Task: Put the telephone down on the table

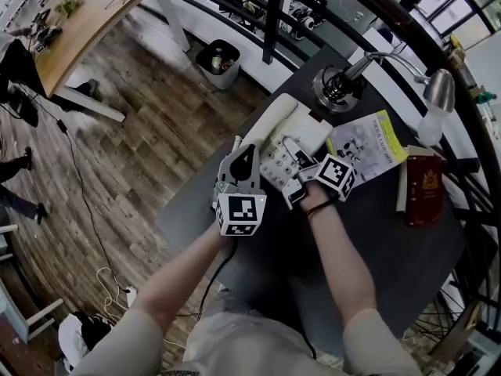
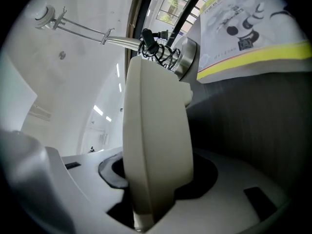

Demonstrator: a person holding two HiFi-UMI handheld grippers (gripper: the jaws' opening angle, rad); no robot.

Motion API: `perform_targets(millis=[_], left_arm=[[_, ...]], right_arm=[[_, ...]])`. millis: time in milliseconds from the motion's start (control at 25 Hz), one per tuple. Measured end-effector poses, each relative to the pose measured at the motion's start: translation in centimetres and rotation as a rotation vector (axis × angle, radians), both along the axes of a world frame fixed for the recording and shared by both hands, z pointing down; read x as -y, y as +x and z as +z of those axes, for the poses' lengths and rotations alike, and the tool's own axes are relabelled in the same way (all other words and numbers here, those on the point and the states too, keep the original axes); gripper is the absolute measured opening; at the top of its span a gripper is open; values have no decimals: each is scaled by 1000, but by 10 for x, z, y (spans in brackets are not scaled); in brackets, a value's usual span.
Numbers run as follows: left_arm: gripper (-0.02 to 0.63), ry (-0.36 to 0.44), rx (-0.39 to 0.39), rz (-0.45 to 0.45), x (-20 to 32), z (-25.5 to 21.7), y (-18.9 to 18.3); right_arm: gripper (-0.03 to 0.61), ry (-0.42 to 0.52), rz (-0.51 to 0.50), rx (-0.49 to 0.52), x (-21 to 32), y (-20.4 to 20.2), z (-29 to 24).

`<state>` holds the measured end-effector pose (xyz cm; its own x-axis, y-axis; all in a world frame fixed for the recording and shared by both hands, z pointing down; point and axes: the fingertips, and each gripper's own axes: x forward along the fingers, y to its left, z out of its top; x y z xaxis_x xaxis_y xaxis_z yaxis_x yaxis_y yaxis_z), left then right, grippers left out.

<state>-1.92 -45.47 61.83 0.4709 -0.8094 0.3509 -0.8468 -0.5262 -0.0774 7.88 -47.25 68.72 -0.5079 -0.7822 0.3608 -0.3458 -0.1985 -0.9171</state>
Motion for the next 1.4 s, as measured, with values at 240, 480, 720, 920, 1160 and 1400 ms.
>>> perform_targets(millis=[240,480,720,920,1160,1400], left_arm=[[3,28,-17,-3,-6,-14,-2],[3,19,-5,6,-16,-17,-7],[3,-7,13,12,-27,-15,-9],[3,-30,7,19,-44,-19,-9],[3,-72,17,33,-64,-29,-8],[3,-27,-33,28,-85,-72,-11]], right_arm=[[234,-160,-4,-70,-2,3,4],[303,-303,-1,-208,-11,9,7],[345,-379,10,-255,-24,21,15],[351,-442,23,-340,-48,34,23],[350,-431,47,-389,-76,53,2],[252,-131,-19,-597,-87,56,-86]])
